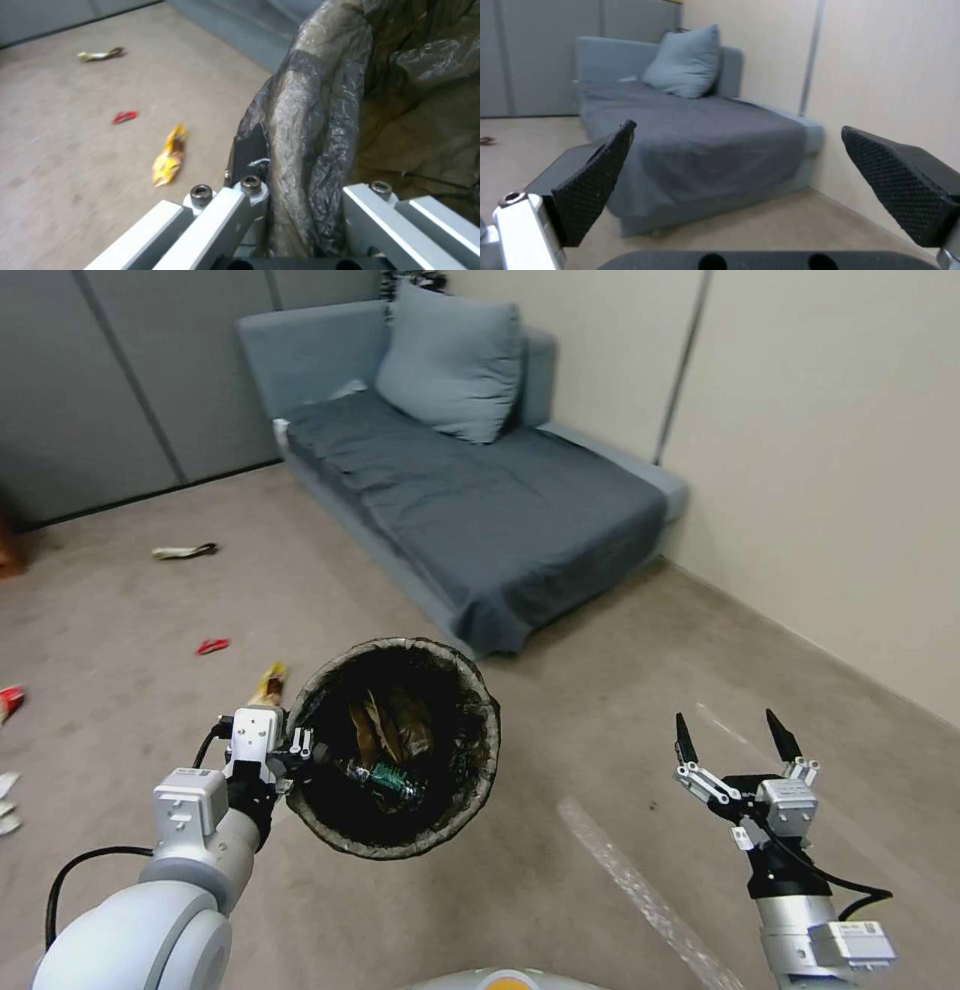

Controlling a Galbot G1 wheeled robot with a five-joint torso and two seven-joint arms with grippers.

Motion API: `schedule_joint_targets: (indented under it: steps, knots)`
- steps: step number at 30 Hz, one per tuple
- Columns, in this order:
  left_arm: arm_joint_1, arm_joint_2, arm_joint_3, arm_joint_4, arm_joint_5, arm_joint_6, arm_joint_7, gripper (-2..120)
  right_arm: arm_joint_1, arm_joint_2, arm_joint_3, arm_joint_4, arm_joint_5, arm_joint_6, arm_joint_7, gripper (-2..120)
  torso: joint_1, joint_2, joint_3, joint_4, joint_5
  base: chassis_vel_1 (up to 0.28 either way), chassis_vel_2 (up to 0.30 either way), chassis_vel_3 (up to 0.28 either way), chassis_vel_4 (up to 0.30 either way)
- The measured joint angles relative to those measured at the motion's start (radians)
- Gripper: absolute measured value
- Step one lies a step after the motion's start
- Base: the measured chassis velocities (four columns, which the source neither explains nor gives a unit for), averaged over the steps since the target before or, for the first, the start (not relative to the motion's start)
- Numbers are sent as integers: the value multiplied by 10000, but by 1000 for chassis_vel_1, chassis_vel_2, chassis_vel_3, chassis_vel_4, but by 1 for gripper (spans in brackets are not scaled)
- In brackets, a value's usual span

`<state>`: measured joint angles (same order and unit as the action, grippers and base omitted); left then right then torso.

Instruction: Pick up the trash bin, then pick up the garbage from the floor and place it into the trash bin.

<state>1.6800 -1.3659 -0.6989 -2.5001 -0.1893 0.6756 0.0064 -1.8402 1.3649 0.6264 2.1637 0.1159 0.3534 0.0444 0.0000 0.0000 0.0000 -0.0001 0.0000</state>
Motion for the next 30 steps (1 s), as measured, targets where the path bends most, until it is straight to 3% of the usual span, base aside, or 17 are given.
schedule_joint_targets:
  steps: [30]
  knots:
    - [115, -66, 35, 0, 121, -32, 81, 1, 40, -36, -61, -128, 140, -115, 92, 100, 0, 0, 0, 1, 1, 123, 127, 128, 125]
